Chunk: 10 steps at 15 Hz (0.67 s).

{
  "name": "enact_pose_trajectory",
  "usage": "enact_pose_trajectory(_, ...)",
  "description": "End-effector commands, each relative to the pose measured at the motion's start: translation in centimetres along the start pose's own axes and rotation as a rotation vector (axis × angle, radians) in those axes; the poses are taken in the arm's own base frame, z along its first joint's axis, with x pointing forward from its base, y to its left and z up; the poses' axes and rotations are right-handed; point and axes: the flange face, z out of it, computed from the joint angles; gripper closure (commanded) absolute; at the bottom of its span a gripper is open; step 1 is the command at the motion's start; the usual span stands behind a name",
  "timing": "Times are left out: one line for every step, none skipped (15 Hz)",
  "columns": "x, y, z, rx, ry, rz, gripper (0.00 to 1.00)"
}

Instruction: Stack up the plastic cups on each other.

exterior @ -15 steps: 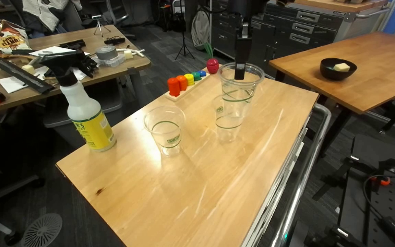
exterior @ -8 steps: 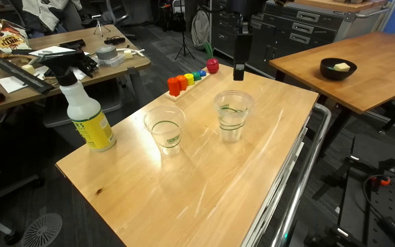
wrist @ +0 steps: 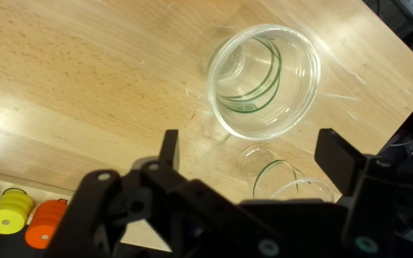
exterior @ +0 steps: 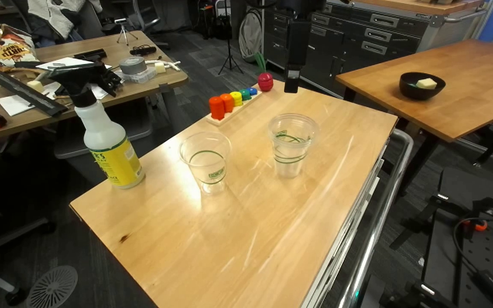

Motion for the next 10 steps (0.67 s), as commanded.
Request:
enact_pose_trajectory(-0.5, 0.6, 0.7, -0.015, 0.007, 0.039, 0.0)
enact_pose_trajectory(-0.6, 0.8, 1.1, -0.012, 0.0, 0.046, 0.0)
enact_pose_trajectory(-0.8, 0.9, 1.6, -0.009, -0.01, 0.053, 0.0)
enact_pose_trajectory(-1.0, 1.0, 2.1, -0.007, -0.017, 0.058, 0.0)
enact_pose_trajectory(-1.2, 1.1, 2.5, -0.004, -0.025, 0.061, 0.0)
enact_pose_trajectory(-1.3, 1.2, 2.8, -0.002, -0.033, 0.065, 0.0)
enact_pose_trajectory(-1.4, 1.3, 3.2, 0.0, -0.039, 0.069, 0.0)
enact_pose_trajectory(-1.5, 1.4, 3.6, 0.002, -0.045, 0.072, 0.0)
enact_pose_trajectory(-1.5, 1.4, 3.9, 0.006, -0.051, 0.074, 0.0)
enact_pose_trajectory(-1.6, 1.4, 4.2, 0.008, -0.057, 0.075, 0.0)
